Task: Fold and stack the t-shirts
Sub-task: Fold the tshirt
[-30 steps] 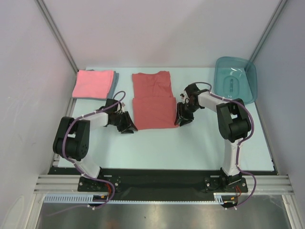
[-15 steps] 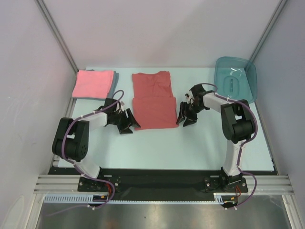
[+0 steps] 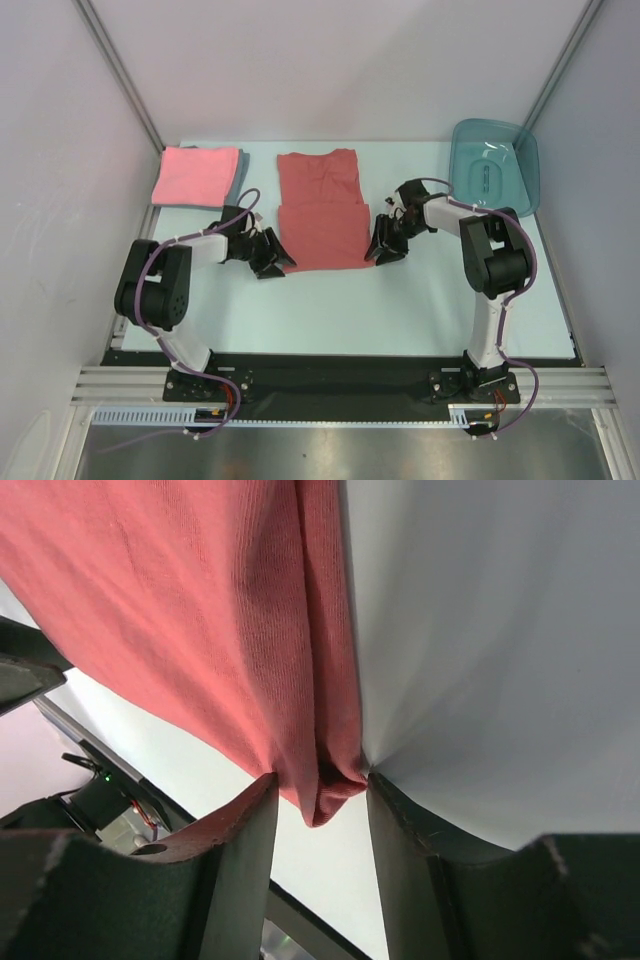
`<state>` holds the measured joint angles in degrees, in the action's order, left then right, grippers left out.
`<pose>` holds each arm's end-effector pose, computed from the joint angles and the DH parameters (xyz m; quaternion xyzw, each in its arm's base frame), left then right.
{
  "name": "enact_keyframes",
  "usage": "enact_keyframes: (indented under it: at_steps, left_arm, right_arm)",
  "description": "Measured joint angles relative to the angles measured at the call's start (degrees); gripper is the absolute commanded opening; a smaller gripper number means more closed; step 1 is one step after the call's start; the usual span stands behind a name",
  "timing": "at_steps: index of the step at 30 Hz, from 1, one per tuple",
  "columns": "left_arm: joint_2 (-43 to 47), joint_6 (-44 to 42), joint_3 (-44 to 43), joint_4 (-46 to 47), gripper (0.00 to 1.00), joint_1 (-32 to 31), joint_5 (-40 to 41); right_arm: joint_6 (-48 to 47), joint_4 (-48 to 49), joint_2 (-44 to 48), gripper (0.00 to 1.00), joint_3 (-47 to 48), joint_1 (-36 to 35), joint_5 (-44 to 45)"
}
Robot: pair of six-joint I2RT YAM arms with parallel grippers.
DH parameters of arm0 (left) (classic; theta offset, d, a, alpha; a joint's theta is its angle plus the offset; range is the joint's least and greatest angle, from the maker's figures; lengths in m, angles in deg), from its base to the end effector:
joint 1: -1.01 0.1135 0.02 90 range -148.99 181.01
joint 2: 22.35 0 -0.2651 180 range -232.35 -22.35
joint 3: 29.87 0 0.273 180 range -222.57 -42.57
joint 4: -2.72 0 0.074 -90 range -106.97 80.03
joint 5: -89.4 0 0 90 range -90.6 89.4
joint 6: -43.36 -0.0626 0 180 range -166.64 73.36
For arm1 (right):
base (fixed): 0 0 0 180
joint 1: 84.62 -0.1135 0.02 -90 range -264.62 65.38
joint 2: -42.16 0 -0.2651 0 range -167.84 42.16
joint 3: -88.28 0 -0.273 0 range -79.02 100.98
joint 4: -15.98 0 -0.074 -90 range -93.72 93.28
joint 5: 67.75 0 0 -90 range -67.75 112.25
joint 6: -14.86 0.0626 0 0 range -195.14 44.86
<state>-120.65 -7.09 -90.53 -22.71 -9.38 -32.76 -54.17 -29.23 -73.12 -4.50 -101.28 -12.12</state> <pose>0.3205 -0.0926 0.0959 -0.1728 0.9206 -0.3386 0.0891 0.3829 0.1515 0.1044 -0.0074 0.9461 0.3215 0.0373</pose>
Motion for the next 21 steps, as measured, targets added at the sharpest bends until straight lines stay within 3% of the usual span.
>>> enact_keyframes:
  at_steps: [2,8,11,13,16,21]
  left_arm:
    - [-0.09,0.11,-0.04,-0.22,0.52,0.04,0.44]
    - [-1.07,0.76,-0.13,-0.17,0.33,0.04,1.18]
    - [-1.97,0.94,-0.48,0.07,0.18,0.11,1.31]
    - [-2.34,0.94,-0.61,0.33,0.0,0.09,1.62]
    - [-2.4,0.33,-0.9,0.39,0.0,0.04,1.77]
    - [-1.51,-0.59,0.0,1.03,0.0,0.02,2.14]
  right_arm:
    - [0.26,0.35,-0.13,0.44,-0.11,0.0,-0.26]
    - [1.07,1.03,-0.74,0.36,-0.15,0.2,-1.01]
    - [1.46,1.53,-1.33,0.25,-0.15,0.17,-1.38]
    - [1.66,1.68,-1.6,0.15,-0.15,0.15,-1.42]
    - [2.05,2.05,-1.97,0.0,-0.26,0.11,-1.46]
    - [2.6,2.84,-1.55,0.0,-1.03,-0.09,-1.25]
